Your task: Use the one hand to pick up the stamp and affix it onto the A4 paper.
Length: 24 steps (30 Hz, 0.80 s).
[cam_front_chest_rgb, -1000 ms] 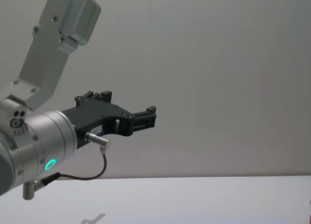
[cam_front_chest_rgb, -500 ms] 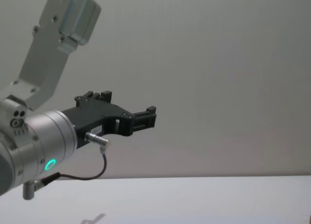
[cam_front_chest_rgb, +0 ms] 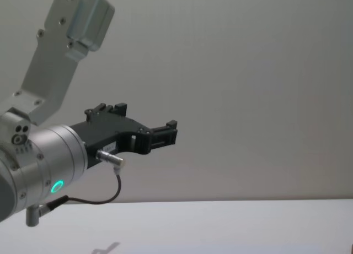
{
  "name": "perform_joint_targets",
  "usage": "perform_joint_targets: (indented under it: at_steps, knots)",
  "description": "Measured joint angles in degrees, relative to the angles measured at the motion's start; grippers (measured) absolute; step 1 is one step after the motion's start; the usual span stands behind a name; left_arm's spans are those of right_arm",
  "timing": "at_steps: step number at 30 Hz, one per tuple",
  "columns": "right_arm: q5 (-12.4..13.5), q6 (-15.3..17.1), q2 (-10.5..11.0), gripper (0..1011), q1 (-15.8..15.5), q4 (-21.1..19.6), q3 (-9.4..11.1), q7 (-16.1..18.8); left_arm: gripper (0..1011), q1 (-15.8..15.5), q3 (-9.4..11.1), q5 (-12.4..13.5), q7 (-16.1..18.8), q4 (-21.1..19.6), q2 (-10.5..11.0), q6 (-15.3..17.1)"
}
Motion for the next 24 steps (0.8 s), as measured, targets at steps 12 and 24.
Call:
perform_joint_targets:
  at_steps: [12,24]
  knots:
    - [-0.48,0.68,-0.61,1001,1.11,1.31,-0.4,0.37,1001,0.0,0.0,0.0,0.0,0.0,0.0,0.0]
    - [-1.51,1.13,-1.04,1001,1.97,2.21,-0.75,0.52,1001,0.0,0.0,0.0,0.0,0.0,0.0,0.0]
